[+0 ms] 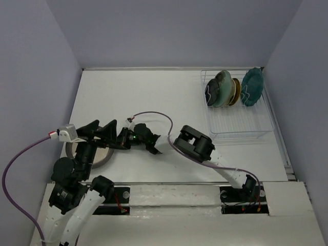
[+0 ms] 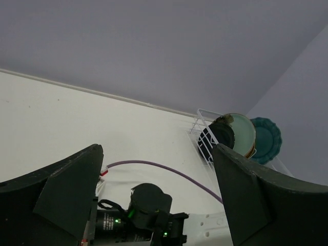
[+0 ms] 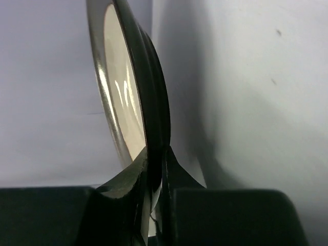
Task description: Load the plates into the dish rack
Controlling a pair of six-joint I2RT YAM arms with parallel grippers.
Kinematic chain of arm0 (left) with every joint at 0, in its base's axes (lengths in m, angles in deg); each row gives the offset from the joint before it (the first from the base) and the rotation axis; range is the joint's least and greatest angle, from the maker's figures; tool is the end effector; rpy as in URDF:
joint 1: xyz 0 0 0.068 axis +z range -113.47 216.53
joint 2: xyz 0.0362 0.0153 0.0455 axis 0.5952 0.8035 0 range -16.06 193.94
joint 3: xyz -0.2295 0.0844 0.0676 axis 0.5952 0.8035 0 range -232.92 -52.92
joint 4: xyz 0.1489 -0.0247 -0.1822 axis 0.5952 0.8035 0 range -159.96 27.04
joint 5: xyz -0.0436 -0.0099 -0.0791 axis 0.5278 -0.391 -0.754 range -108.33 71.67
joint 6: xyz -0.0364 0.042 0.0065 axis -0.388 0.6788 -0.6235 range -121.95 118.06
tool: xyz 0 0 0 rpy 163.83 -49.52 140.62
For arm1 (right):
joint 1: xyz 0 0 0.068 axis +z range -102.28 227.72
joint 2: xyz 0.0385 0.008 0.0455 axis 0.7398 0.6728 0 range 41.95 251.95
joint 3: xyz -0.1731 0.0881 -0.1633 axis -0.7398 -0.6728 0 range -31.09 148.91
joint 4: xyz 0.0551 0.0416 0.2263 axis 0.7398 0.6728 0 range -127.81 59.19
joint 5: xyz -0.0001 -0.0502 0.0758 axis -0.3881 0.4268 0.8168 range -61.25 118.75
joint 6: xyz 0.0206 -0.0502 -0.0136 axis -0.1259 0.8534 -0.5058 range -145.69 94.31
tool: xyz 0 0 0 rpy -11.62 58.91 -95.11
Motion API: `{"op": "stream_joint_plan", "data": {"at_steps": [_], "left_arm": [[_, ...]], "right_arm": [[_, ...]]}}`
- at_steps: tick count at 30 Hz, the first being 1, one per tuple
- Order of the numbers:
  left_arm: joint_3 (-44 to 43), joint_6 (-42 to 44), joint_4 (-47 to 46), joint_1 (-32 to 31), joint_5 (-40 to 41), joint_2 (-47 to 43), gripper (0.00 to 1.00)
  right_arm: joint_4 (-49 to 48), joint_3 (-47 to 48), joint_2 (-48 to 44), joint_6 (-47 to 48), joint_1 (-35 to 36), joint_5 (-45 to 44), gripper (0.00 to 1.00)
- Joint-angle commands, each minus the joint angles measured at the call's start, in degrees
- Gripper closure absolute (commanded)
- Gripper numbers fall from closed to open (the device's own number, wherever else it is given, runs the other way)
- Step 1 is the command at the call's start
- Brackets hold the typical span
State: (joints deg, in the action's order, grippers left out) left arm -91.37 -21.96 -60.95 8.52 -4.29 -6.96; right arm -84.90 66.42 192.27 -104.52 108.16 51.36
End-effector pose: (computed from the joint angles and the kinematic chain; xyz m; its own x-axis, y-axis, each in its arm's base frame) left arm 0.0433 -0.0126 0.3502 0.2011 -0.4830 -0.8522 0.3444 0.8493 -0.4001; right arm 0.2441 0.4605 0.0859 -0.9824 0.1035 -0.1552 -0.1439 0.1087 0.9836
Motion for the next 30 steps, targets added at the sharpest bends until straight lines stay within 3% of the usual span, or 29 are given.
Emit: {"op": "stream_joint_plan", "data": {"at_steps": [1,9,16,22,25,30], "left_arm": [[0.3,0.1,-2.5,-0.2,0.0,-1.0,0.01],[0.3,0.1,-2.5,-0.2,0.2,-1.6,0.01],[0.5,0.1,-2.3,-0.1,0.3,-2.2,0.01],[1.1,0.1,-3.3,-0.1,-2.3,-2.3,0.01],[1.5,-0.1,-3.9,-0.2,-3.7,-2.2,0.01],[1.8,-0.1,-4.7,-0.4,-5.3,-2.1,0.01]], "right_arm": [[-2.0,-7.0,-10.5,7.1,0.2,-3.6,0.93],[13.3,-18.1,-33.8,29.3,-1.4,-19.9,0.93],[19.9,-28.2,-54.0,41.0,-7.1,-32.1,0.93],[32.0,-34.0,-76.5,58.3,-21.6,-49.1,0.93],[36.4,-29.8,-81.7,69.2,-28.4,-55.0,0.93],[41.0,-19.0,-82.3,82.0,-42.6,-59.0,0.93]]}}
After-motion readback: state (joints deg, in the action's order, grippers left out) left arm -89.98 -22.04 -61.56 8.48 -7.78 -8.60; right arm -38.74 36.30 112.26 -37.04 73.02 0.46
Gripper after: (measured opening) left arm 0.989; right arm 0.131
